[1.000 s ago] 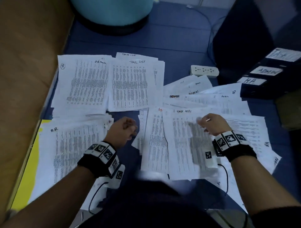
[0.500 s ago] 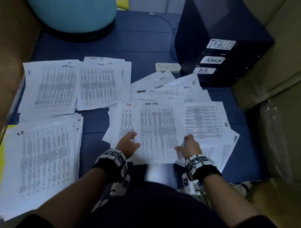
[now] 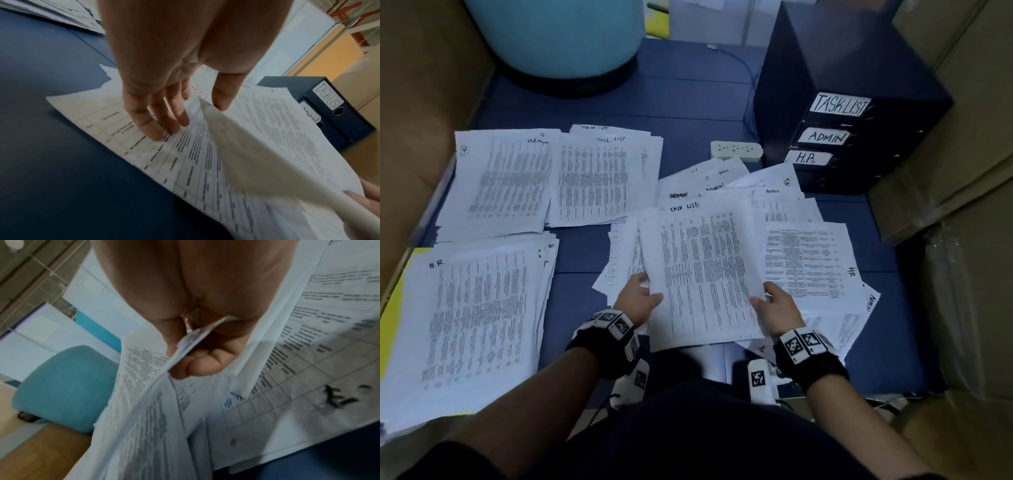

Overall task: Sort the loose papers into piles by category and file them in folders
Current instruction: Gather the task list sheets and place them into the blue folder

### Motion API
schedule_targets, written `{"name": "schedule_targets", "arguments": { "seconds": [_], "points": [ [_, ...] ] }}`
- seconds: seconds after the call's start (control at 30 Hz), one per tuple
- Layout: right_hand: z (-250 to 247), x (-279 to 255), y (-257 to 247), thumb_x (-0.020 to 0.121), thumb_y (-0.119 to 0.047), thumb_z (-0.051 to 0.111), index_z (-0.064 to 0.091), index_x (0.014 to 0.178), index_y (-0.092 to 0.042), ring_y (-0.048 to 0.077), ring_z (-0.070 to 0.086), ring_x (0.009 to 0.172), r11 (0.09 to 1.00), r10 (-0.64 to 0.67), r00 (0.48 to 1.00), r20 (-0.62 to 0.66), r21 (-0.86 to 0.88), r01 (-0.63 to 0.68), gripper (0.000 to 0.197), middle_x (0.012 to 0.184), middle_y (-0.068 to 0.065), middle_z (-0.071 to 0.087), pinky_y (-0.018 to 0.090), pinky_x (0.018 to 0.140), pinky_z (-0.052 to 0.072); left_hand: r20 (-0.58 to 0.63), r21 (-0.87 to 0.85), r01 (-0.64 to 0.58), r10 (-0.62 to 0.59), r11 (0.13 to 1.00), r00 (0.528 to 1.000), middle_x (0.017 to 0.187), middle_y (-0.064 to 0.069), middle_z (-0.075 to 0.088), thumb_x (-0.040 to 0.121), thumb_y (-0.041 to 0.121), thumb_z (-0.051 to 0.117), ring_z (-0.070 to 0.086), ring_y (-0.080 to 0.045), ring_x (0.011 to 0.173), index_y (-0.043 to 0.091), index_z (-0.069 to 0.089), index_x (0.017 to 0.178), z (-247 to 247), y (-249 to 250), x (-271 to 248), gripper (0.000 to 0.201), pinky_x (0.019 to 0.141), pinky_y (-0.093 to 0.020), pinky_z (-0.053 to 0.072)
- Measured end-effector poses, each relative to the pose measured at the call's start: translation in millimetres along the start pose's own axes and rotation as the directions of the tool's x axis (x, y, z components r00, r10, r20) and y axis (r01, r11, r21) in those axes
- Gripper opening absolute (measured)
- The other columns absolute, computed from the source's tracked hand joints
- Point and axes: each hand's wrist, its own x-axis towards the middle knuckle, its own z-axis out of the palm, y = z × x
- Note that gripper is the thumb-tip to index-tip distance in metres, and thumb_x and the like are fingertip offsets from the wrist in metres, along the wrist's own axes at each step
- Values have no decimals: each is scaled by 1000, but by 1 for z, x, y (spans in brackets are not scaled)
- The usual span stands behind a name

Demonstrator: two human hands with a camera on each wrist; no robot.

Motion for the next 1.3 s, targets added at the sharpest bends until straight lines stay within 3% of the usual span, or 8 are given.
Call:
{"name": "schedule_targets", "arguments": {
  "seconds": [0.2,0.33,0.4,0.53,0.7,0.87,1.1,1.3],
  "points": [
    [3,-14,-11,97,-2,53,58,95,-10,0,44,33,979,-73,997,40,192,64,10,49,-13,57,12,36,32,-45,-49,-127,125,991,991,108,-16,67,91,13,58,61,-39,85,11,56,119,-14,10,-2,28,74,-46,49],
    [7,-12,-15,91,-9,63,49,68,-19,3,41,40,986,-110,994,-1,128,110,30,41,-15,46,22,51,34,-145,-4,-198,195,980,970,74,-4,56,89,17,61,50,-23,67,4,57,94,-20,16,-5,14,68,-31,38],
    [10,-11,-16,86,-15,70,49,67,-19,14,38,53,986,-108,994,-19,126,110,29,53,-11,44,28,62,33,-175,-38,-225,215,974,961,79,8,45,85,19,66,48,-19,63,-1,60,96,-20,17,-6,24,69,-31,41],
    [16,-13,-24,86,-17,72,53,82,-3,17,33,71,985,-132,988,-76,104,140,24,75,4,36,29,69,28,-166,-168,-221,194,961,967,90,-11,70,84,11,71,65,-15,80,6,64,92,-23,18,-9,12,92,-40,50],
    [15,-13,-28,91,-20,66,64,85,0,19,51,68,987,-132,982,-135,78,144,20,76,17,62,27,63,38,-192,-198,-208,170,958,967,73,-5,49,84,43,61,41,-17,60,-1,57,91,-30,14,-3,45,65,-30,37],
    [4,-8,-30,95,-21,56,54,64,-17,18,44,58,982,-53,939,-340,154,111,32,60,2,50,26,56,35,-247,-181,-201,154,963,957,59,-5,33,96,20,53,25,-17,49,0,52,80,-34,20,-6,26,53,-28,26],
    [-42,1,-12,92,-24,55,62,79,-22,22,53,66,897,192,772,-606,427,112,14,71,2,57,35,65,44,-290,-190,-199,138,962,947,58,-2,45,97,22,53,27,-13,45,14,61,88,-44,12,0,15,48,-26,27],
    [-38,-7,-21,98,-14,54,59,75,-22,7,54,46,887,-14,915,-404,417,198,25,54,-9,59,15,43,42,-283,-198,-177,117,964,952,65,-8,42,97,23,52,25,-15,47,0,60,95,-43,16,0,24,51,-27,25]
  ]
}}
